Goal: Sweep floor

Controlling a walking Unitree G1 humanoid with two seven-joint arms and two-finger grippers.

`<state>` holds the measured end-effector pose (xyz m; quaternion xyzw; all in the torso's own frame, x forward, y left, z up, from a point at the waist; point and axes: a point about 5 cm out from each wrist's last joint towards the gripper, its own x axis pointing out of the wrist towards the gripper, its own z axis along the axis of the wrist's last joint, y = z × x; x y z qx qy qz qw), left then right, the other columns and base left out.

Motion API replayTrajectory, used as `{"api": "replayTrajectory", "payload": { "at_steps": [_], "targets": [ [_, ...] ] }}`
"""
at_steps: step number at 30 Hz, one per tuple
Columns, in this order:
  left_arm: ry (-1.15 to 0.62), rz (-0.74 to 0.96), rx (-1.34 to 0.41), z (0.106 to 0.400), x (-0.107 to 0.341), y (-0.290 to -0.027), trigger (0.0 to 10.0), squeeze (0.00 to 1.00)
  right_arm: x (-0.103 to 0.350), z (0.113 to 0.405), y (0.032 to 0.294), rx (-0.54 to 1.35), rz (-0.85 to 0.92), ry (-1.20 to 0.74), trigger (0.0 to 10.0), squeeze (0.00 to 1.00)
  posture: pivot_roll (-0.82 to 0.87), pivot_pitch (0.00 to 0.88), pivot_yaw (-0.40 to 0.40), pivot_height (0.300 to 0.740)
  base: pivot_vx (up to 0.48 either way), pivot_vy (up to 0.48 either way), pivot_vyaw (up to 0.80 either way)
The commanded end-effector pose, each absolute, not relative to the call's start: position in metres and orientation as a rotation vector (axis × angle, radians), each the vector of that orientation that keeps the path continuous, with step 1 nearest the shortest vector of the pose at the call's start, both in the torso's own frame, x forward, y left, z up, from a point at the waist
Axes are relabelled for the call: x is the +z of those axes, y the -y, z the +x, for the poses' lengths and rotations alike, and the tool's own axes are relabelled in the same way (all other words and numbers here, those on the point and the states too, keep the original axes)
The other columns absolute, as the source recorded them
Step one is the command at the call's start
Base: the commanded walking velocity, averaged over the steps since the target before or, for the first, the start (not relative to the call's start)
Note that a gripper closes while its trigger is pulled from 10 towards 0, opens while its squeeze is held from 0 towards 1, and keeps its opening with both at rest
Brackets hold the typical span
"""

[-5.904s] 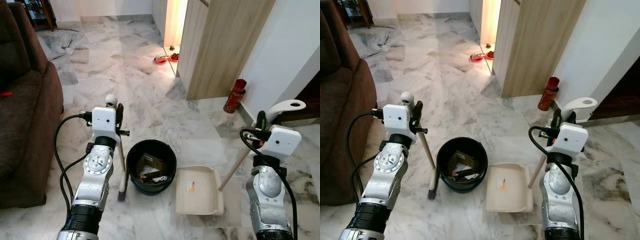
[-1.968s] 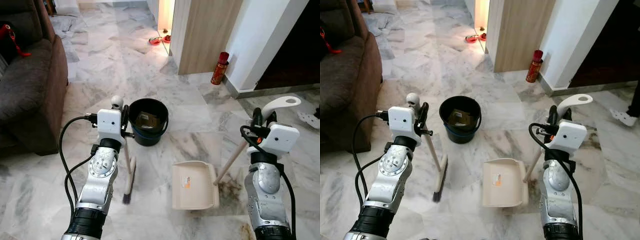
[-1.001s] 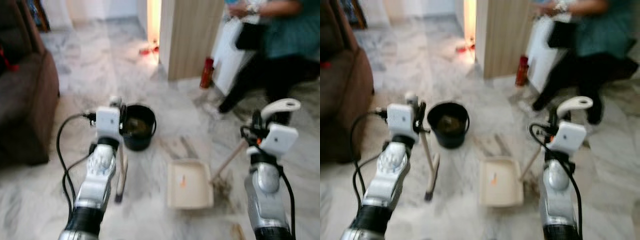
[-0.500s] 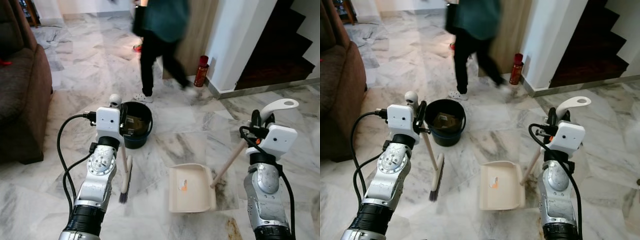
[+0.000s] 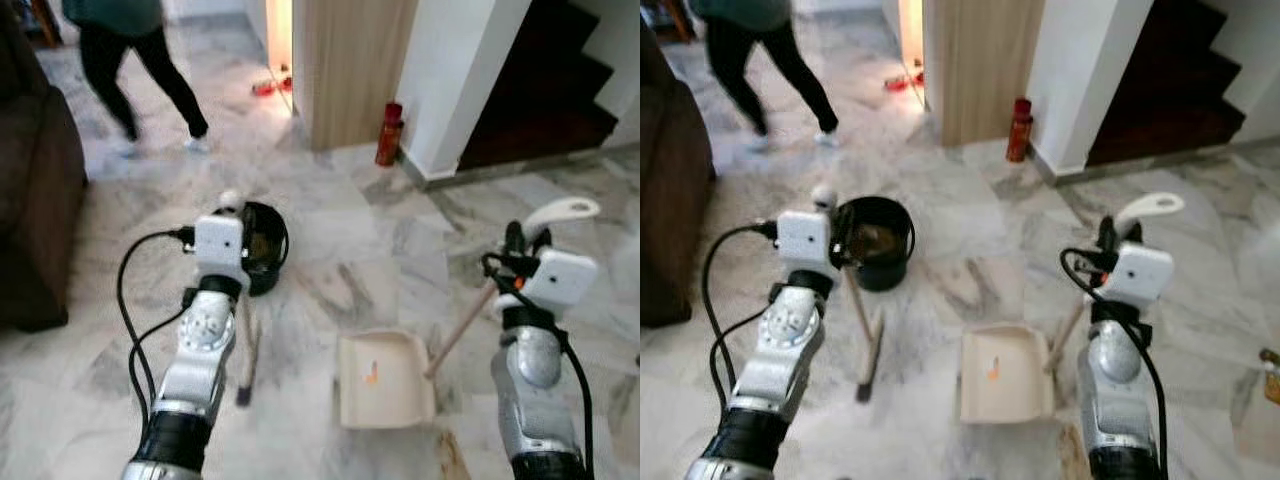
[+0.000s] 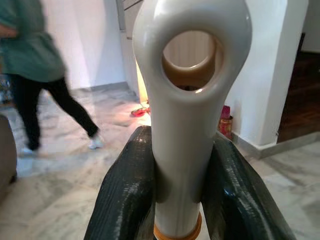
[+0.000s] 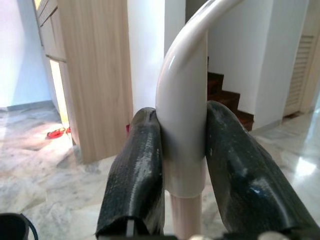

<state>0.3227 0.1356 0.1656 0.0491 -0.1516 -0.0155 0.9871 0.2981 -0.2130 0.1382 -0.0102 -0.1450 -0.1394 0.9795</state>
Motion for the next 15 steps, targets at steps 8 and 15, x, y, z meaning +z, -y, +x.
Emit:
{"api": "replayTrajectory", "payload": {
  "at_steps": [8, 15],
  "targets": [
    [0.346, 0.114, -0.031, 0.3223, 0.1742, -0.1377, 10.0, 0.00, 0.1499, 0.2994, 0.2106, -0.274, -0.020, 0.346, 10.0, 0.00, 0.08, 0.078, -0.071, 0.740, 0.000, 0.000, -0.60],
    [0.352, 0.127, -0.031, 0.3234, 0.1755, -0.1384, 10.0, 0.00, 0.1506, 0.3002, 0.2096, -0.272, -0.020, 0.349, 10.0, 0.00, 0.08, 0.087, -0.071, 0.740, 0.000, 0.000, -0.11]
  ]
}}
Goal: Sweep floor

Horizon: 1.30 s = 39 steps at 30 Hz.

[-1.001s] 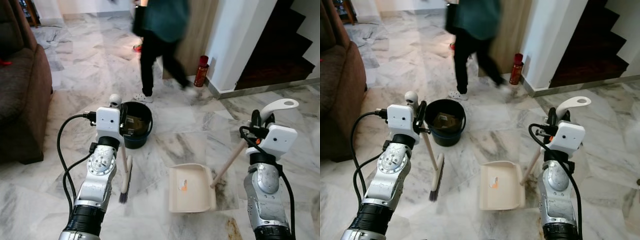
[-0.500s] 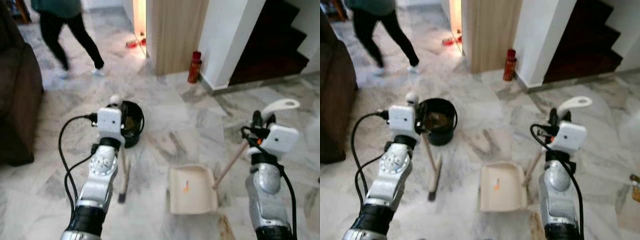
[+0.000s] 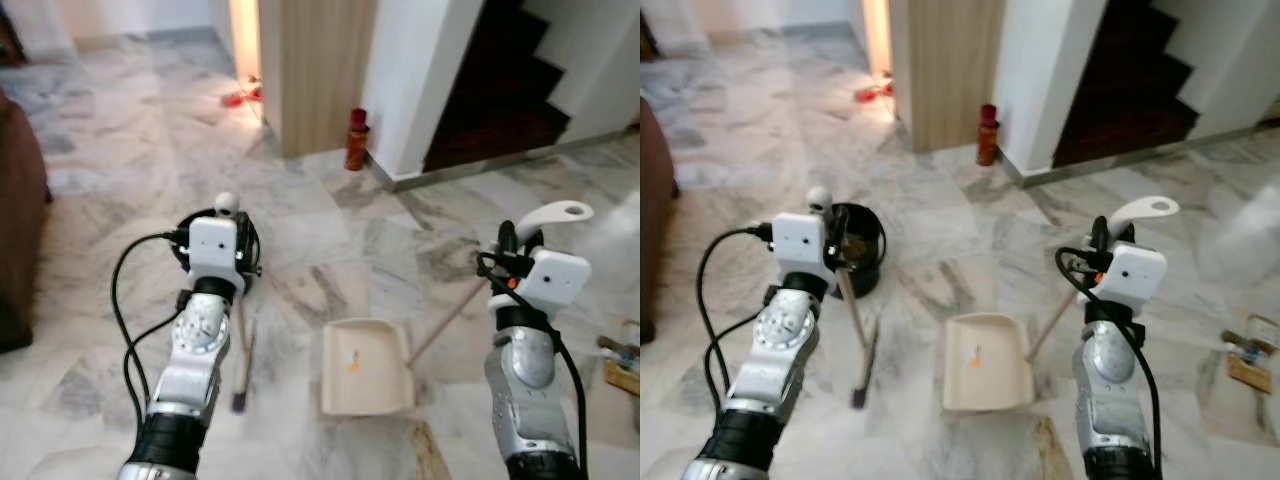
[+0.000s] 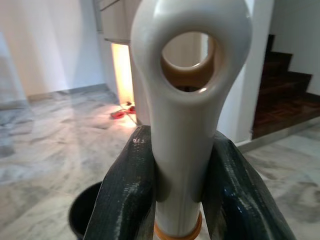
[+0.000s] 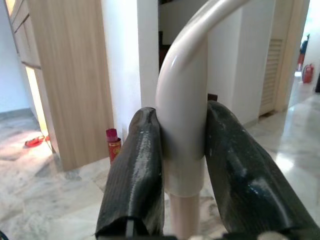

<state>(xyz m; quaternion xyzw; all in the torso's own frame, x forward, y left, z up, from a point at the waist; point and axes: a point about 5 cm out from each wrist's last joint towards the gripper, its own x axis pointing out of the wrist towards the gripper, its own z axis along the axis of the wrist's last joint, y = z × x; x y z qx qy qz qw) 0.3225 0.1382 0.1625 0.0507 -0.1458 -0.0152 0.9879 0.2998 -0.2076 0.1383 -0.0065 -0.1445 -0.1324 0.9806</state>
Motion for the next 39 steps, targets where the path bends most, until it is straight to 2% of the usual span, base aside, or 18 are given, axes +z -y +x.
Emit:
{"api": "replayTrajectory", "payload": {
  "at_steps": [1, 14, 18, 29, 34, 39],
  "targets": [
    [0.353, 0.131, -0.030, 0.3237, 0.1760, -0.1385, 10.0, 0.00, 0.1508, 0.3004, 0.2096, -0.272, -0.020, 0.349, 10.0, 0.00, 0.08, 0.087, -0.071, 0.740, 0.000, 0.000, 0.00],
    [0.354, 0.140, -0.028, 0.3242, 0.1765, -0.1383, 10.0, 0.00, 0.1506, 0.3001, 0.2109, -0.276, -0.019, 0.346, 10.0, 0.00, 0.08, 0.097, -0.074, 0.740, 0.000, 0.000, 0.00],
    [0.361, 0.137, -0.021, 0.3240, 0.1772, -0.1383, 10.0, 0.00, 0.1509, 0.3007, 0.2108, -0.273, -0.020, 0.345, 10.0, 0.00, 0.07, 0.100, -0.076, 0.740, 0.000, -0.428, -0.20],
    [0.358, 0.131, -0.016, 0.3237, 0.1769, -0.1393, 10.0, 0.00, 0.1507, 0.3010, 0.2105, -0.272, -0.019, 0.343, 10.0, 0.00, 0.08, 0.105, -0.079, 0.740, 0.000, 0.000, 0.00],
    [0.358, 0.131, -0.015, 0.3236, 0.1768, -0.1396, 10.0, 0.00, 0.1507, 0.3008, 0.2103, -0.272, -0.018, 0.343, 10.0, 0.00, 0.08, 0.105, -0.080, 0.740, 0.000, 0.000, -0.80],
    [0.357, 0.163, -0.011, 0.3242, 0.1767, -0.1406, 10.0, 0.00, 0.1508, 0.3013, 0.2098, -0.271, -0.017, 0.342, 10.0, 0.00, 0.08, 0.106, -0.080, 0.740, 0.000, -0.288, 0.00]
  ]
}}
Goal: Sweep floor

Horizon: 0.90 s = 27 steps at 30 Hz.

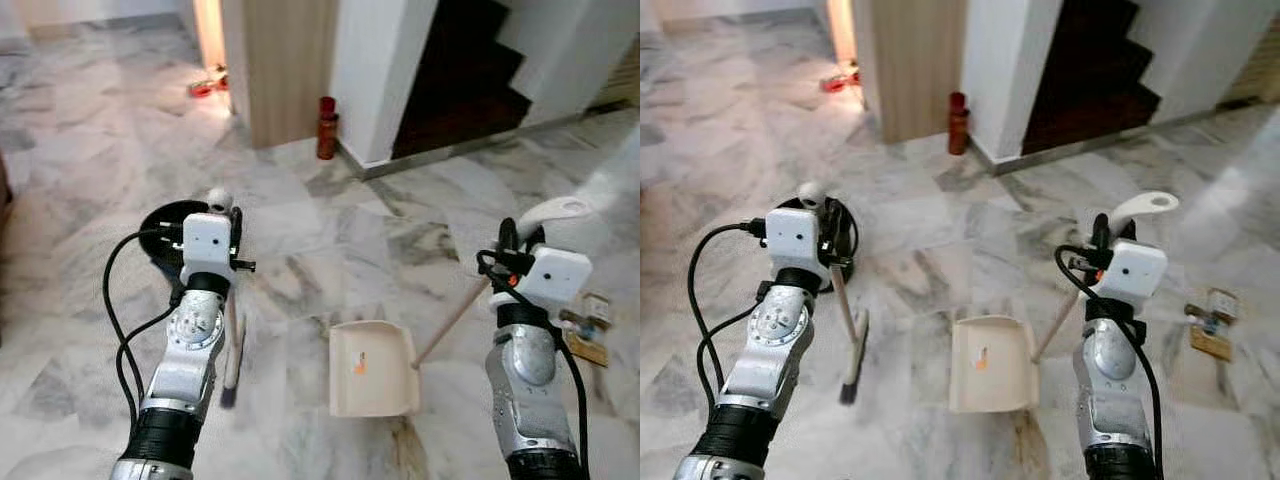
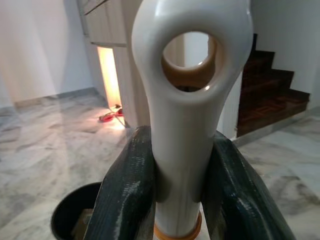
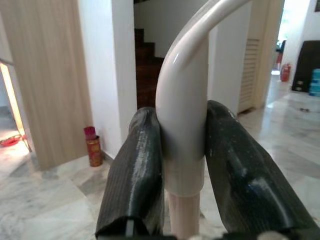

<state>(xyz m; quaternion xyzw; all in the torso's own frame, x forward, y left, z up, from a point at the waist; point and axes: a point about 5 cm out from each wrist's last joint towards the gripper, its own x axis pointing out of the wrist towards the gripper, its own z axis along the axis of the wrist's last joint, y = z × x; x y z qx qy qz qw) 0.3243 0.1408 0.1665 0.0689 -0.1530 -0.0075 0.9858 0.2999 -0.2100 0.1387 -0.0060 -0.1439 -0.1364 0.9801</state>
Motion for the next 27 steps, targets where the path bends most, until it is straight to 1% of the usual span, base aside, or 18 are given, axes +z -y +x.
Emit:
{"api": "replayTrajectory", "payload": {
  "at_steps": [1, 2, 4, 11, 16, 23, 25, 27],
  "targets": [
    [0.360, 0.156, -0.009, 0.3241, 0.1769, -0.1406, 10.0, 0.00, 0.1508, 0.3014, 0.2098, -0.271, -0.017, 0.342, 10.0, 0.00, 0.07, 0.106, -0.080, 0.740, 0.000, -0.480, 0.00],
    [0.363, 0.150, -0.007, 0.3240, 0.1770, -0.1405, 10.0, 0.00, 0.1508, 0.3014, 0.2099, -0.271, -0.017, 0.342, 10.0, 0.00, 0.07, 0.106, -0.080, 0.740, 0.000, -0.480, 0.00],
    [0.355, 0.127, -0.009, 0.3242, 0.1764, -0.1403, 10.0, 0.00, 0.1509, 0.3014, 0.2100, -0.271, -0.017, 0.343, 10.0, 0.00, 0.08, 0.106, -0.080, 0.740, 0.000, 0.000, -0.80],
    [0.360, 0.130, -0.010, 0.3240, 0.1769, -0.1402, 10.0, 0.00, 0.1509, 0.3012, 0.2103, -0.272, -0.018, 0.343, 10.0, 0.00, 0.08, 0.106, -0.080, 0.740, 0.000, 0.000, 0.00],
    [0.362, 0.124, -0.008, 0.3237, 0.1770, -0.1409, 10.0, 0.00, 0.1509, 0.3012, 0.2104, -0.271, -0.017, 0.344, 10.0, 0.00, 0.08, 0.106, -0.082, 0.740, 0.000, 0.000, -0.80],
    [0.382, 0.104, -0.017, 0.3223, 0.1799, -0.1404, 10.0, 0.00, 0.1511, 0.3014, 0.2100, -0.268, -0.018, 0.343, 10.0, 0.00, 0.08, 0.107, -0.082, 0.740, 0.000, 0.000, 0.00],
    [0.381, 0.106, -0.012, 0.3225, 0.1802, -0.1408, 10.0, 0.00, 0.1512, 0.3015, 0.2101, -0.268, -0.019, 0.343, 10.0, 0.00, 0.07, 0.108, -0.084, 0.740, 0.000, 0.000, -0.80],
    [0.382, 0.107, -0.010, 0.3226, 0.1803, -0.1411, 10.0, 0.00, 0.1513, 0.3015, 0.2103, -0.268, -0.019, 0.343, 10.0, 0.00, 0.08, 0.108, -0.084, 0.740, 0.000, 0.000, 0.00]
  ]
}}
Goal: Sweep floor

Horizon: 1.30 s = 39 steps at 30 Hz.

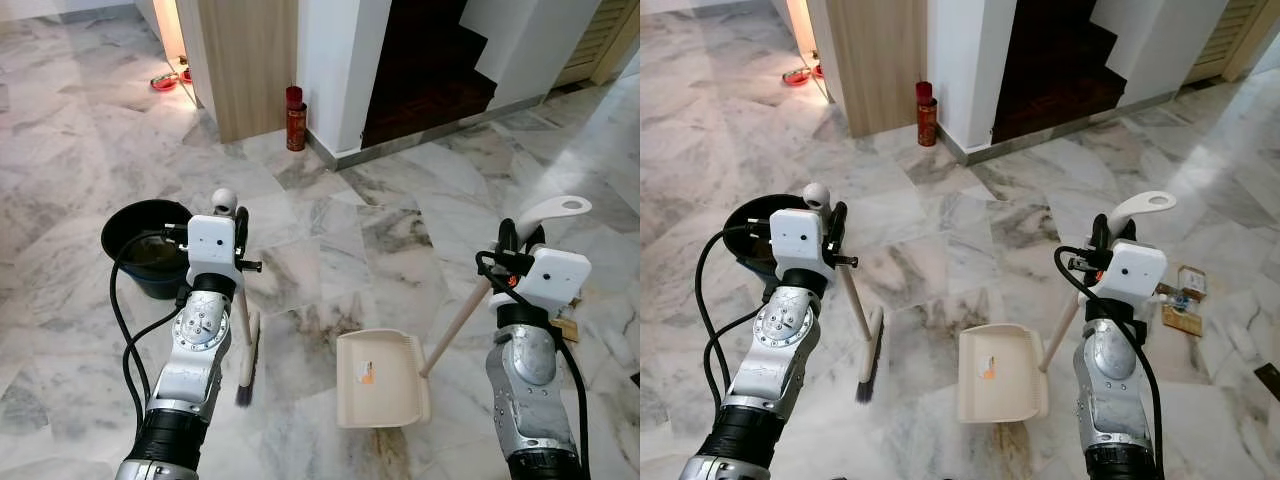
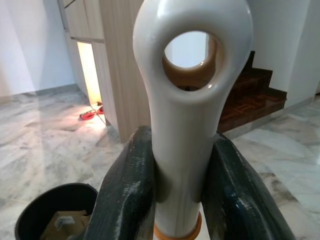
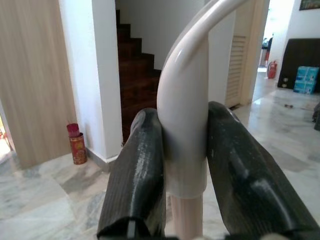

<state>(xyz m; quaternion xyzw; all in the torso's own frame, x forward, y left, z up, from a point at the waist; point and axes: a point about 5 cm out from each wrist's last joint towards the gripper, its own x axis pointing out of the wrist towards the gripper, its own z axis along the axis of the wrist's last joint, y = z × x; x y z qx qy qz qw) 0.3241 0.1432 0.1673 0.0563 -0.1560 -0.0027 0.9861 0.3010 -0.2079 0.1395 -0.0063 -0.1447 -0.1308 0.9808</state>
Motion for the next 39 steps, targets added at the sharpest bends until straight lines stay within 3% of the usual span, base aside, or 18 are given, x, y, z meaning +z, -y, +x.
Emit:
{"api": "replayTrajectory", "payload": {
  "at_steps": [1, 13, 22, 39],
  "targets": [
    [0.383, 0.109, -0.009, 0.3226, 0.1804, -0.1411, 10.0, 0.00, 0.1514, 0.3016, 0.2104, -0.268, -0.019, 0.344, 10.0, 0.00, 0.08, 0.108, -0.084, 0.740, 0.300, 0.000, 0.00],
    [0.381, 0.104, -0.010, 0.3226, 0.1800, -0.1410, 10.0, 0.00, 0.1519, 0.3018, 0.2105, -0.267, -0.022, 0.345, 10.0, 0.00, 0.08, 0.108, -0.087, 0.740, 0.306, 0.000, -0.20],
    [0.379, 0.103, -0.009, 0.3226, 0.1800, -0.1418, 10.0, 0.00, 0.1517, 0.3020, 0.2099, -0.265, -0.021, 0.343, 10.0, 0.00, 0.08, 0.110, -0.086, 0.740, 0.306, 0.000, -0.80],
    [0.377, 0.100, -0.015, 0.3228, 0.1797, -0.1415, 10.0, 0.00, 0.1515, 0.3017, 0.2105, -0.273, -0.023, 0.345, 10.0, 0.00, 0.08, 0.108, -0.083, 0.740, 0.307, 0.000, -0.28]
  ]
}}
